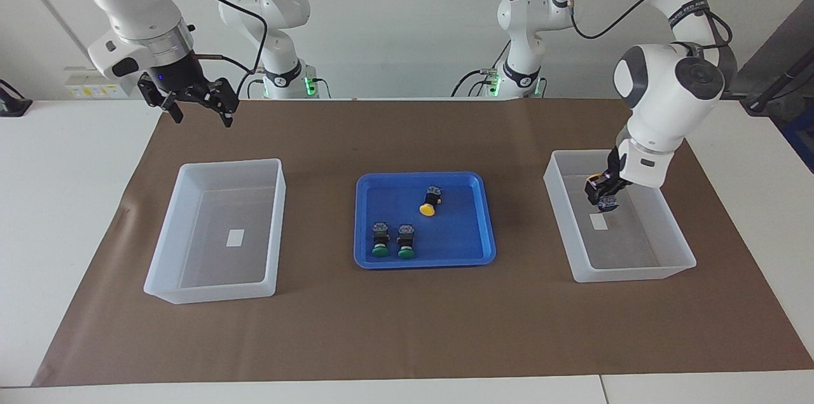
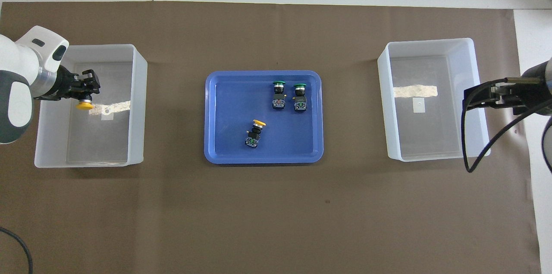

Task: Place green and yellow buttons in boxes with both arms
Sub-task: 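Carry the yellow button with the left gripper into the nearby box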

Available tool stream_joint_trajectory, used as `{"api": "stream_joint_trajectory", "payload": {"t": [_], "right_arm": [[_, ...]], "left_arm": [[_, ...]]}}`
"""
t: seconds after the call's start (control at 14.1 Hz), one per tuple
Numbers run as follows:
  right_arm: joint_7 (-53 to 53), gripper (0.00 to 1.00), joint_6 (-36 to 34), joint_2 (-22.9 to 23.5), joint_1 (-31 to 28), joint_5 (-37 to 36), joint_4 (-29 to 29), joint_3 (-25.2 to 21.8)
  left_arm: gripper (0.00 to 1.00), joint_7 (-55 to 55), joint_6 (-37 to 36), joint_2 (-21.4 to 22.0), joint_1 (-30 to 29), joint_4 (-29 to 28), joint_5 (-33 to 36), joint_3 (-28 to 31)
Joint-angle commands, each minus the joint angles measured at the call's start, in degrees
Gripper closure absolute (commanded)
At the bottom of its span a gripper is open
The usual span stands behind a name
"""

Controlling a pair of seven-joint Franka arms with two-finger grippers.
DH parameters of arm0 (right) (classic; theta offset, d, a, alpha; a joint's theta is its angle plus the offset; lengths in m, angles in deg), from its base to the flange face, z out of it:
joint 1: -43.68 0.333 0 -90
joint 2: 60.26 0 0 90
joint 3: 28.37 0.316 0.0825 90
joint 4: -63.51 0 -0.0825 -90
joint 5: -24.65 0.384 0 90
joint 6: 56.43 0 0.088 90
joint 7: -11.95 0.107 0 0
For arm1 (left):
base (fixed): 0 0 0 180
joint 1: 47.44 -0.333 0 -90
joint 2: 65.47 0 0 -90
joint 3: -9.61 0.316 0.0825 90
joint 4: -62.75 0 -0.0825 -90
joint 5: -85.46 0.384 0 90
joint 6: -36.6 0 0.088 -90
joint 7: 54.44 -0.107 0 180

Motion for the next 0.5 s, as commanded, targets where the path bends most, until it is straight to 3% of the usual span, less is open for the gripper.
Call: {"api": "stream_joint_trajectory", "payload": {"t": [0.0,0.21,0.43], "right_arm": [[0.1,0.00,-1.3,-0.1,-2.4,0.4,0.0,0.1],[0.4,0.00,-1.5,-0.5,-2.0,1.8,-0.7,0.2],[1.0,0.00,8.1,-0.9,1.9,2.5,-5.2,0.6]], "left_arm": [[1.00,-6.4,9.5,4.2,-2.6,-11.7,-1.0,-0.4],[1.00,-7.8,12.6,3.6,-3.2,-13.6,-1.0,-0.4],[1.00,-7.8,15.3,3.5,-3.3,-15.4,-1.0,-0.4]]}}
